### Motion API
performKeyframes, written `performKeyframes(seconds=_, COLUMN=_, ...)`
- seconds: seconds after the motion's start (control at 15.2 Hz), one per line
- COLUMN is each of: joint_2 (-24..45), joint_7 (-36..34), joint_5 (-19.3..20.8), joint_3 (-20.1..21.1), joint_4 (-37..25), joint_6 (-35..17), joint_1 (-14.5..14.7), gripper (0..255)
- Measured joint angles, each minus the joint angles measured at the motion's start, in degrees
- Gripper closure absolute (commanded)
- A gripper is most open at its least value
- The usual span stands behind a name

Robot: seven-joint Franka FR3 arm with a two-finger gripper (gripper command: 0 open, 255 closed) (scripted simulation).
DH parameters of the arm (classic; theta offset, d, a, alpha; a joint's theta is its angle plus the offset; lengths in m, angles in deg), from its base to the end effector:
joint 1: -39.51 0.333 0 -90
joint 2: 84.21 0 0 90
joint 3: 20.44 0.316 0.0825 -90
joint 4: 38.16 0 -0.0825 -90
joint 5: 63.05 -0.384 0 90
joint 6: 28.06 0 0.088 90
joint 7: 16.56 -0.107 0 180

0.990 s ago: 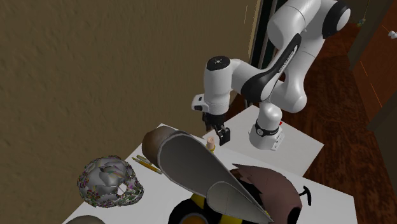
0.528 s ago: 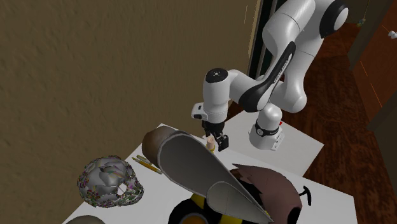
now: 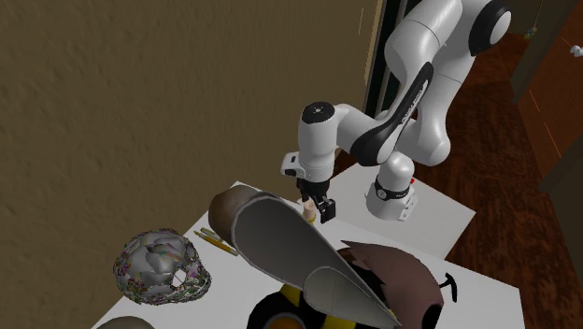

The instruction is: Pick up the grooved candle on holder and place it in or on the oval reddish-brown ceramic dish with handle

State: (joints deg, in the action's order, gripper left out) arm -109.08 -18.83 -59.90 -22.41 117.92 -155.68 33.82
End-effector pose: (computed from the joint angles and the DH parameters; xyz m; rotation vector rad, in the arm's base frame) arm 0.3630 -0.0496 0.3511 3.1078 -0.2097 -0.0994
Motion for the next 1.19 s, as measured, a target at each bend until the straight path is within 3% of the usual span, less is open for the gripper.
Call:
performKeyframes(seconds=0.66, joint_2=0.0, joint_7=0.0, joint_5=0.0, joint_3=0.0, joint_4=0.0, joint_6=0.0, joint_1=0.0, gripper=255)
performKeyframes(seconds=1.19, joint_2=-3.4, joint_7=0.2, joint_5=-0.2, joint_3=0.1, joint_4=-3.3, joint_6=6.6, joint_1=0.1, gripper=255)
